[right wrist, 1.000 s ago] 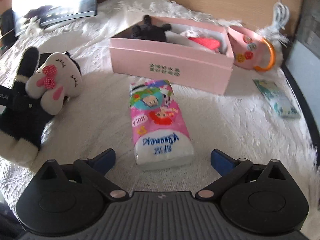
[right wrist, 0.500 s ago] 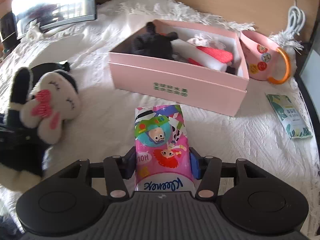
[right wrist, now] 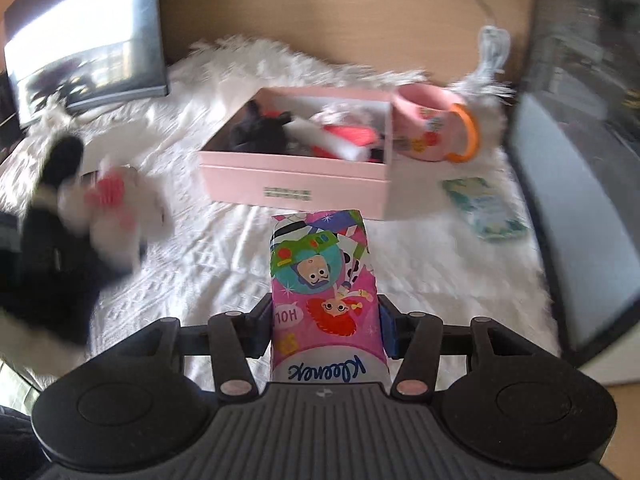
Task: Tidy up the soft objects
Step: 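Place the bunny plush into the pink box with the left tool while the right carries the tissue pack, then drop the tissue pack into the pink box with the right tool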
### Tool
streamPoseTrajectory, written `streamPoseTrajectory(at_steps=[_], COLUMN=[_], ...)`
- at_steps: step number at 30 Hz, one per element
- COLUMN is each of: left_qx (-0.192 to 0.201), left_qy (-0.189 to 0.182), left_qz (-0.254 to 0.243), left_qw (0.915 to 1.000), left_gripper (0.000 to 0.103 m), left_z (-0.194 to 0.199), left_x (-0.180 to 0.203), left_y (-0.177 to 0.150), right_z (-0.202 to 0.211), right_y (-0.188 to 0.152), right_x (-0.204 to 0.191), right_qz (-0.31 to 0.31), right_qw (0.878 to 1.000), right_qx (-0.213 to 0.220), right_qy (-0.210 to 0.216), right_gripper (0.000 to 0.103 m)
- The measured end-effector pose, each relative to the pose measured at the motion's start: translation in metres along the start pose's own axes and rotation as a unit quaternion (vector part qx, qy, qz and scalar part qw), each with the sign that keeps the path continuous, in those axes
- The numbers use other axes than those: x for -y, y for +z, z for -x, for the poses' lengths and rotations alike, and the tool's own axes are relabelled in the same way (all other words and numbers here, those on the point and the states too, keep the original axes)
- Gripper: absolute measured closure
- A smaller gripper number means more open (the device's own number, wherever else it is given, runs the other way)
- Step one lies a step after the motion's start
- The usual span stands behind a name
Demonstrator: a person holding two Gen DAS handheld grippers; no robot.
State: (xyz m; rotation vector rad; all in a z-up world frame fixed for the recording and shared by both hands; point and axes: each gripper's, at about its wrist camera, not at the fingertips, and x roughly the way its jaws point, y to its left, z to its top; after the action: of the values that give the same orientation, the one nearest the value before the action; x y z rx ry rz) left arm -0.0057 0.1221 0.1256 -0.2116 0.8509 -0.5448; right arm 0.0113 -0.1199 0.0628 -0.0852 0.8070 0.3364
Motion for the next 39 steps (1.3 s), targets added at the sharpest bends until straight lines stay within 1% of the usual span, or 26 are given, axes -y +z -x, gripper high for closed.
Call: streamPoseTrajectory(at_steps=[3,6,7,9,10,11,13,14,15,16,17,19,20,22,24,25,27,29,31,32,34,35,37,38,39], left_qx=[0.037,0.078,0.090,0.108,0.108,0.100,0.054,0.040,0.031,0.030,0.039,0.064,0.071,0.085,0.091,0.091,0.080,0.068,0.060,0.058,0.056,0.055,0.052,0.049,0.049], left_qy=[-0.022,-0.037,-0.042,-0.056,-0.056,-0.046,0.005,0.039,0.075,0.093,0.090,0.071,0.072,0.077,0.077,0.074,0.070,0.068,0.066,0.064,0.065,0.073,0.098,0.112,0.124], left_qz=[-0.023,-0.040,-0.042,-0.025,-0.009,0.009,0.046,0.057,0.066,0.078,0.095,0.122,0.121,0.104,0.095,0.097,0.106,0.109,0.113,0.119,0.133,0.137,0.139,0.141,0.147], left_qw=[0.9988,0.9955,0.9942,0.9923,0.9925,0.9939,0.9974,0.9968,0.9945,0.9922,0.9906,0.9879,0.9875,0.9880,0.9883,0.9883,0.9886,0.9894,0.9896,0.9892,0.9874,0.9864,0.9841,0.9823,0.9801], left_gripper=[0.081,0.081,0.081,0.079,0.075,0.073,0.073,0.073,0.073,0.073,0.073,0.073,0.073,0.073,0.073,0.073,0.073,0.073,0.073,0.073,0.073,0.073,0.073,0.073,0.073], left_z=[-0.003,-0.016,-0.022,-0.042,-0.057,-0.074,-0.117,-0.133,-0.145,-0.149,-0.146,-0.130,-0.120,-0.097,-0.075,-0.065,-0.052,-0.035,-0.020,-0.016,-0.008,-0.004,0.005,0.009,0.014], left_x=[0.016,0.029,0.031,0.027,0.020,0.012,-0.013,-0.024,-0.036,-0.045,-0.054,-0.065,-0.064,-0.062,-0.062,-0.064,-0.062,-0.062,-0.060,-0.060,-0.063,-0.065,-0.071,-0.074,-0.079], left_y=[0.047,0.096,0.110,0.136,0.148,0.154,0.160,0.155,0.148,0.141,0.131,0.118,0.112,0.099,0.082,0.072,0.047,0.024,0.003,-0.006,-0.020,-0.026,-0.037,-0.043,-0.050], right_z=[0.011,0.020,0.023,0.029,0.031,0.033,0.035,0.036,0.037,0.037,0.038,0.036,0.034,0.029,0.026,0.026,0.024,0.019,0.007,-0.001,-0.022,-0.036,-0.066,-0.078,-0.086], right_y=[-0.008,-0.011,-0.012,-0.015,-0.016,-0.018,-0.022,-0.025,-0.028,-0.031,-0.035,-0.040,-0.041,-0.037,-0.024,-0.015,0.014,0.053,0.099,0.119,0.154,0.169,0.192,0.197,0.197], right_x=[0.012,0.023,0.026,0.033,0.037,0.040,0.045,0.047,0.047,0.048,0.050,0.051,0.052,0.053,0.053,0.053,0.056,0.062,0.069,0.071,0.073,0.073,0.071,0.069,0.067], right_qz=[-0.018,-0.037,-0.043,-0.054,-0.060,-0.065,-0.074,-0.076,-0.076,-0.077,-0.077,-0.075,-0.075,-0.074,-0.068,-0.066,-0.072,-0.089,-0.117,-0.130,-0.153,-0.163,-0.162,-0.162,-0.164], right_qw=[1.000,0.999,0.998,0.997,0.996,0.996,0.994,0.994,0.994,0.994,0.994,0.994,0.994,0.995,0.995,0.996,0.996,0.995,0.991,0.989,0.984,0.982,0.983,0.983,0.984], right_qx=[0.011,0.026,0.032,0.040,0.043,0.044,0.041,0.038,0.037,0.034,0.030,0.020,0.015,0.007,0.012,0.019,0.036,0.051,0.060,0.063,0.068,0.067,0.034,0.017,0.010], right_qy=[-0.016,-0.028,-0.033,-0.042,-0.046,-0.052,-0.064,-0.066,-0.068,-0.070,-0.074,-0.077,-0.076,-0.073,-0.070,-0.064,-0.037,-0.004,0.026,0.038,0.054,0.062,0.078,0.080,0.075], right_gripper=[0.052,0.052,0.052,0.051,0.051,0.051,0.051,0.051,0.051,0.051,0.051,0.051,0.051,0.051,0.051,0.051,0.051,0.051,0.051,0.049,0.040,0.028,0.028,0.028,0.027])
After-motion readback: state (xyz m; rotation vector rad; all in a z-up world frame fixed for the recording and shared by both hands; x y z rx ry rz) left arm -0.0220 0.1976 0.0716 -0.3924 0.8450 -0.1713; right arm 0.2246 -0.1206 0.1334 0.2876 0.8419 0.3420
